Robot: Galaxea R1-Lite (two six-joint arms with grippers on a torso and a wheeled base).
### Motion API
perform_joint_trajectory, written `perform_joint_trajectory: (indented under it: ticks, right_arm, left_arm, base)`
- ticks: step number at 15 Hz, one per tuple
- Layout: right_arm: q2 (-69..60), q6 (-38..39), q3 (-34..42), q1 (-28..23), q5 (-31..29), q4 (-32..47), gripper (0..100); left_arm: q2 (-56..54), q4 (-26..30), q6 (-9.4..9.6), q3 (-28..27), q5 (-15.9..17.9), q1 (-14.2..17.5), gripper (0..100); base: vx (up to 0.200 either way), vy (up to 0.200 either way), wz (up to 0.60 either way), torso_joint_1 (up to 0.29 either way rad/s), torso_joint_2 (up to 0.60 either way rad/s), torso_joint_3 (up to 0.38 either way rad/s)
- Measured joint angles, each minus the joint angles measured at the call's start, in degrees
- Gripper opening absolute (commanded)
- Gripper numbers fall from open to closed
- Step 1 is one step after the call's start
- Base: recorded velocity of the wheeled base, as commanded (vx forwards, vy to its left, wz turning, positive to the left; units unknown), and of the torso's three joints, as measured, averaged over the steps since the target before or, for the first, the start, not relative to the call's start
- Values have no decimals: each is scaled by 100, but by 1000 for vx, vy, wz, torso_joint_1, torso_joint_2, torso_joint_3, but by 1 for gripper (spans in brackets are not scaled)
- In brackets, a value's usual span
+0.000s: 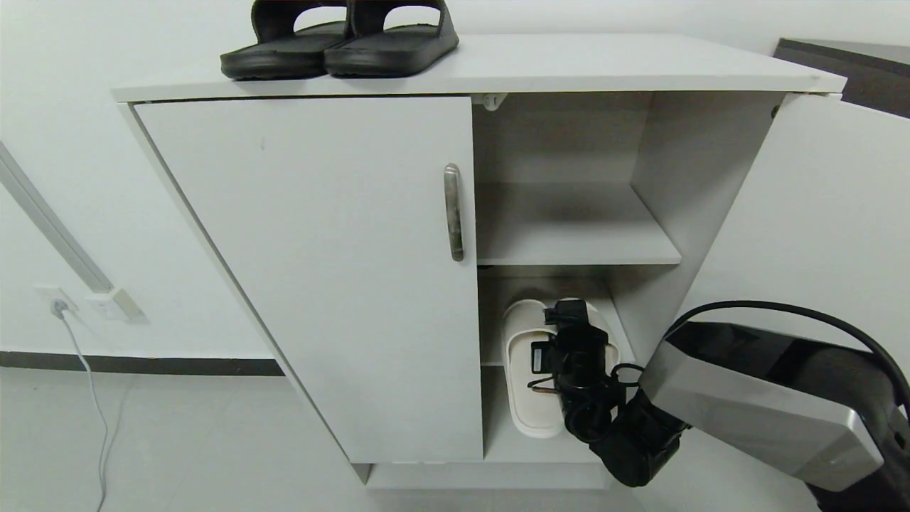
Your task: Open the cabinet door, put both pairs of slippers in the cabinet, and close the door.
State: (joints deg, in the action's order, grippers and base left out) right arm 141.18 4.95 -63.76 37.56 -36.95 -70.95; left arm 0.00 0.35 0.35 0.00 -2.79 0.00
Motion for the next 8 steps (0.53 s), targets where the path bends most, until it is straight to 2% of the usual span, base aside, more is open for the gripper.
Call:
perform_joint_trajectory:
  ticks: [8]
  right_arm:
    - [435, -126, -1648, -391, 358, 1410, 0]
  left_arm:
    - [0, -2, 0, 0, -10, 0, 0]
  base:
    - [0, 0, 0, 0, 0, 0]
